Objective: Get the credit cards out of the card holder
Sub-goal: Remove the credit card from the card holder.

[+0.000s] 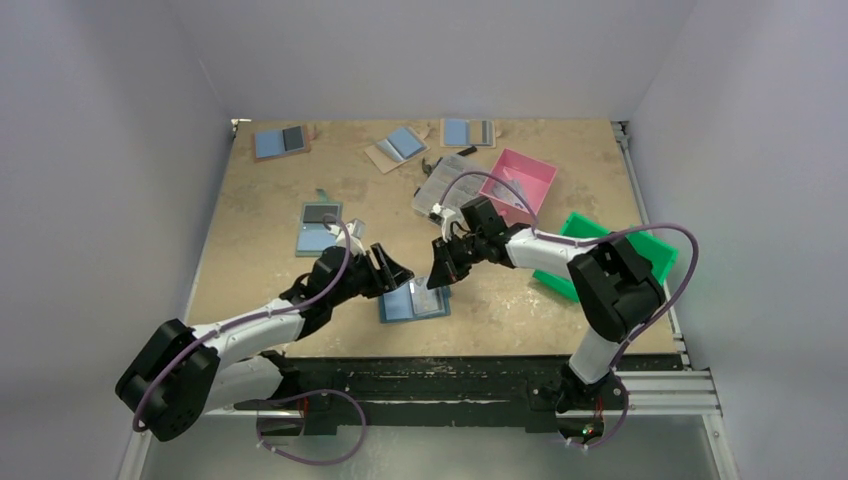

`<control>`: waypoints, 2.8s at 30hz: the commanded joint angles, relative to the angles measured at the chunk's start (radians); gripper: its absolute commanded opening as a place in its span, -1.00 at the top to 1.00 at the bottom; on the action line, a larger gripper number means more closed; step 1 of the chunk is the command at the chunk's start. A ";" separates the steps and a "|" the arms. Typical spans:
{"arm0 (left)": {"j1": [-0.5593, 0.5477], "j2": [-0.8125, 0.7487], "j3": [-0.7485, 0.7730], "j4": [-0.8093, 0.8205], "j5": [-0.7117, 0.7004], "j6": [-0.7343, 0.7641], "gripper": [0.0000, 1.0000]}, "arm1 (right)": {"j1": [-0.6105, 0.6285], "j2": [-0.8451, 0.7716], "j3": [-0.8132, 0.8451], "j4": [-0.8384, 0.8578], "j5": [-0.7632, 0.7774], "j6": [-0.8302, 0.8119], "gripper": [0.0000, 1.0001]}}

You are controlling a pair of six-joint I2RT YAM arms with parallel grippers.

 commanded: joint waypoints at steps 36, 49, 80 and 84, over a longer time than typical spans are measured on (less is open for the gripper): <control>-0.071 0.220 -0.098 0.341 -0.026 -0.164 0.07 | 0.026 0.151 0.109 -0.169 0.250 -0.074 0.85; -0.071 0.288 -0.116 0.391 -0.033 -0.172 0.08 | 0.026 0.156 0.112 -0.177 0.250 -0.076 0.85; -0.055 0.468 -0.220 0.690 -0.026 -0.174 1.00 | 0.019 0.143 0.167 -0.224 0.132 -0.120 0.81; -0.055 0.433 -0.233 0.673 -0.017 -0.135 1.00 | -0.007 0.117 0.181 -0.252 0.045 -0.191 0.59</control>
